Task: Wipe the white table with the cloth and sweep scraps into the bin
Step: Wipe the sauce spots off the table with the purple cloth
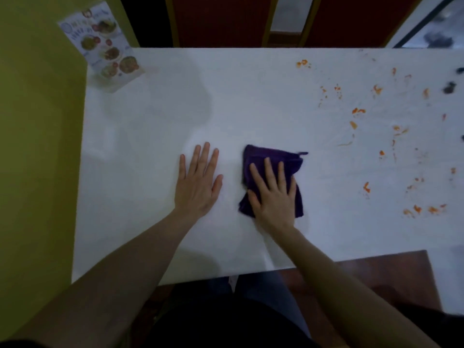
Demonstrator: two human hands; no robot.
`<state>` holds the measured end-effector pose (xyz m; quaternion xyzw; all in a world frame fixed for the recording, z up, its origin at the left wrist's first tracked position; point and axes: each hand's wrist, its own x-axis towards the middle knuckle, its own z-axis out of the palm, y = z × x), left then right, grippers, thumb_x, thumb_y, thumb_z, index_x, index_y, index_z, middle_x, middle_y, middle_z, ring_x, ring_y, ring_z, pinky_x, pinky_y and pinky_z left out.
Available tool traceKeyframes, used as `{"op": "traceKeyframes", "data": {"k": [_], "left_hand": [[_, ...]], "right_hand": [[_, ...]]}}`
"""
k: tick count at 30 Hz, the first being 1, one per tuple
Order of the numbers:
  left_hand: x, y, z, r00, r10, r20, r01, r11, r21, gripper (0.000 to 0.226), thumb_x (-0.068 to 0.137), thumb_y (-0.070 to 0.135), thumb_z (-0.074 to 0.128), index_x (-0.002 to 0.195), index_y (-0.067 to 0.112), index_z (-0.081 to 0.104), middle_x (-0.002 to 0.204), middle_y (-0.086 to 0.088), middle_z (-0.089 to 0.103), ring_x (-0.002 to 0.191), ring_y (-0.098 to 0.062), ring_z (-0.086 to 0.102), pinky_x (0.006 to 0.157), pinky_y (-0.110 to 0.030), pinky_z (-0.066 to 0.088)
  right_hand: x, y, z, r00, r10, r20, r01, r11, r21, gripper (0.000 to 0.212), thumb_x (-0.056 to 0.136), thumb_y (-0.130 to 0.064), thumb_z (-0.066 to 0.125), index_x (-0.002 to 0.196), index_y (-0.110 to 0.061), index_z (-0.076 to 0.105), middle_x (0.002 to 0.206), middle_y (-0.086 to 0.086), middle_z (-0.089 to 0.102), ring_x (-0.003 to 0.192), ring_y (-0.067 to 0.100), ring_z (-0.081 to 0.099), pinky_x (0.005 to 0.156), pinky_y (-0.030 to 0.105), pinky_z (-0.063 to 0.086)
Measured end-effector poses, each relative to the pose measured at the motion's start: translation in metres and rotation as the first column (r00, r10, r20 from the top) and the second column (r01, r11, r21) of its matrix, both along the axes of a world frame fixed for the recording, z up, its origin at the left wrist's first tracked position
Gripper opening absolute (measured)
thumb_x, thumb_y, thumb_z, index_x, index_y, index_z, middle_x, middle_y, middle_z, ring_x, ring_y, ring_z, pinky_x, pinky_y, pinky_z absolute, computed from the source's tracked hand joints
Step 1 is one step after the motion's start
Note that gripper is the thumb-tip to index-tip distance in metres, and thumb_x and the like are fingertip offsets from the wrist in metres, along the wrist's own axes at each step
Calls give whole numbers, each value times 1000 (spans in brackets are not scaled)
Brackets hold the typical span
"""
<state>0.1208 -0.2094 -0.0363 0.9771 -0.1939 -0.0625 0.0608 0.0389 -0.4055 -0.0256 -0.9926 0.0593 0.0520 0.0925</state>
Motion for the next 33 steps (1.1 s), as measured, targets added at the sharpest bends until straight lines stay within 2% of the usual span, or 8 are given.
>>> {"op": "traceKeyframes", "data": {"k": [3, 5, 10, 15, 19, 24, 29, 33], "left_hand": [[-1, -1, -1, 1000, -7, -1, 7, 1000, 0, 63, 102, 46, 18, 158, 18, 12, 166, -5, 6, 153, -25, 6, 122, -54, 10], [-1, -1, -1, 1000, -10, -7, 10, 1000, 7, 64, 101, 46, 17, 158, 18, 11, 166, -5, 5, 153, -24, 5, 122, -54, 9], [-1, -1, 0, 1000, -14, -13, 14, 1000, -15, 64, 100, 45, 20, 158, 18, 16, 166, -5, 9, 153, -24, 7, 122, -54, 7], [-9, -8, 2, 999, -20, -26, 20, 1000, -9, 65, 100, 47, 17, 158, 19, 12, 166, -4, 4, 154, -22, 2, 123, -52, 4], [-16, -31, 3, 1000, -4, -29, 4, 1000, -8, 65, 100, 47, 16, 159, 18, 10, 166, -4, 4, 154, -23, 2, 123, -52, 4], [-15, -83, 3, 999, -7, -42, 5, 1000, -29, 66, 100, 49, 13, 158, 19, 2, 166, -4, -2, 153, -21, -4, 124, -48, -2], [-15, -147, 3, 999, -18, -37, 15, 997, -80, 65, 100, 46, 22, 158, 17, 11, 166, -6, 6, 153, -24, 2, 123, -49, 1], [-10, -190, -1, 999, -10, -38, 8, 998, -56, 64, 101, 45, 25, 158, 18, 12, 166, -6, 5, 153, -24, 2, 123, -49, 2]], "right_hand": [[-42, 18, -1, 984, 180, -10, -180, 984, 13, 61, 99, -51, 32, 156, -35, 15, 165, -1, 5, 152, 27, -2, 120, 54, 6], [-65, 4, 0, 979, 206, -13, -206, 979, 3, 60, 99, -52, 34, 155, -37, 18, 164, -3, 10, 152, 25, 1, 120, 52, 7], [-76, -75, 3, 999, -21, -25, 20, 999, -32, 61, 95, -54, 33, 154, -37, 25, 163, -1, 17, 150, 28, 11, 115, 54, 20], [3, -106, 4, 956, -290, -53, 290, 957, -3, 61, 96, -57, 23, 154, -39, 19, 164, -1, 13, 151, 31, 4, 118, 57, 5], [29, -69, 6, 990, -134, -51, 134, 991, 5, 62, 95, -55, 23, 155, -36, 20, 164, -1, 14, 151, 31, 6, 118, 58, 7], [-59, -86, 5, 992, 128, -18, -127, 990, 58, 60, 99, -51, 31, 156, -36, 16, 165, -3, 8, 152, 25, -2, 121, 53, 6], [-131, -173, 1, 1000, 1, -26, -1, 1000, -6, 62, 96, -54, 36, 154, -37, 22, 164, -4, 13, 152, 24, 5, 119, 53, 13], [-141, -262, 5, 986, -157, -56, 156, 987, -27, 63, 95, -54, 34, 154, -35, 26, 163, -1, 17, 151, 27, 11, 117, 56, 15]]}}
